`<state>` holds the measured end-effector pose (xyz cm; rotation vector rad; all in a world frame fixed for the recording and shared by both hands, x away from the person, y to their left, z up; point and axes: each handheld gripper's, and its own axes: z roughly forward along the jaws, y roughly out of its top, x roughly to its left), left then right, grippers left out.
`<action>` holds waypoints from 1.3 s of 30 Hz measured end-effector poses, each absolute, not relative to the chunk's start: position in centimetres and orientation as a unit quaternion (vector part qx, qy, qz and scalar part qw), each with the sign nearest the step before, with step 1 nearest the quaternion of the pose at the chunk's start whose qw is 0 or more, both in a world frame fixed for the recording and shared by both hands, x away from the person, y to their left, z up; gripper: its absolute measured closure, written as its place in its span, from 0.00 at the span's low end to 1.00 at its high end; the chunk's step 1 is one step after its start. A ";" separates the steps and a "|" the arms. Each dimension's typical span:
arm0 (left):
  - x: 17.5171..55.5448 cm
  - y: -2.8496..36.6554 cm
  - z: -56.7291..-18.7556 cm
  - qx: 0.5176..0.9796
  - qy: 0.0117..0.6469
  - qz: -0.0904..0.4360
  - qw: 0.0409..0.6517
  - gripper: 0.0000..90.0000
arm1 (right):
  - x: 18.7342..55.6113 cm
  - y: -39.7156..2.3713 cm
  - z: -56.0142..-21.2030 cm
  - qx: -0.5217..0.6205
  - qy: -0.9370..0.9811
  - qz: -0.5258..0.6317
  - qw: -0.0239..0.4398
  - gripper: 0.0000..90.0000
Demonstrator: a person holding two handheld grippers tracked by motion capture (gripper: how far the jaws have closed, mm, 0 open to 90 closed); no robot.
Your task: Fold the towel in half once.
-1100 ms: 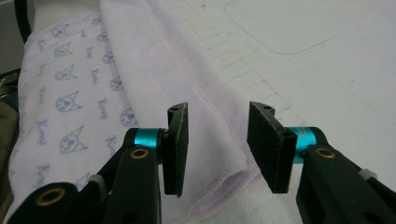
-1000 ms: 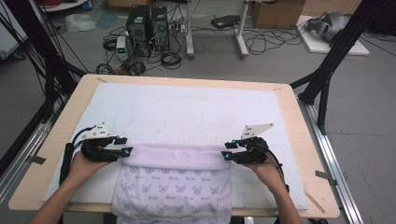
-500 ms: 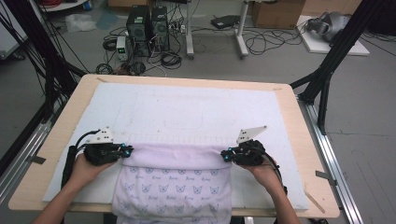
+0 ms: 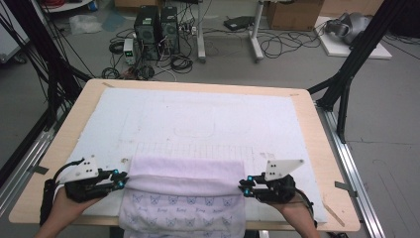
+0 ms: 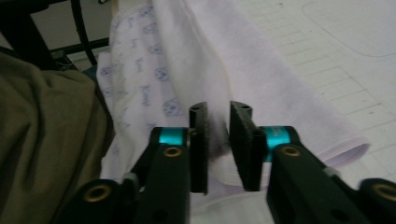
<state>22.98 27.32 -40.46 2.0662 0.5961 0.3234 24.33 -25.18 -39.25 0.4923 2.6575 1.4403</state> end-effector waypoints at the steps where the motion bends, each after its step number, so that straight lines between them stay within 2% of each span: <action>1: 22.8 27.4 -40.5 0.842 0.242 0.130 0.464 0.76 | 24.2 -25.4 -39.3 0.161 0.865 0.474 0.037 0.80; 5: 23.5 27.6 -40.7 0.841 0.250 0.136 0.460 0.72 | 25.0 -26.0 -39.1 0.177 0.857 0.483 0.039 0.77; 12: 26.9 26.9 -41.2 0.837 0.271 0.150 0.451 0.68 | 29.2 -24.9 -39.6 0.201 0.863 0.459 0.065 0.68; 15: 28.6 26.7 -41.9 0.834 0.285 0.152 0.447 0.61 | 30.7 -24.7 -40.3 0.213 0.869 0.440 0.082 0.64; 18: 30.2 26.3 -42.7 0.837 0.297 0.146 0.436 0.52 | 31.9 -24.7 -41.0 0.230 0.867 0.435 0.081 0.60; 27: 32.4 25.0 -44.0 0.849 0.305 0.136 0.410 0.49 | 33.1 -24.5 -42.9 0.247 0.866 0.428 0.072 0.53; 28: 32.4 24.9 -44.1 0.851 0.304 0.134 0.407 0.50 | 33.2 -24.5 -43.1 0.249 0.868 0.424 0.072 0.53; 33: 32.3 25.1 -44.5 0.854 0.300 0.133 0.403 0.66 | 33.1 -24.6 -44.0 0.252 0.873 0.412 0.071 0.55; 37: 32.1 25.1 -44.6 0.856 0.290 0.120 0.410 0.81 | 33.0 -24.0 -44.4 0.242 0.885 0.393 0.061 0.63; 39: 32.1 25.0 -44.6 0.858 0.287 0.121 0.409 0.85 | 32.9 -23.9 -44.3 0.235 0.887 0.393 0.057 0.74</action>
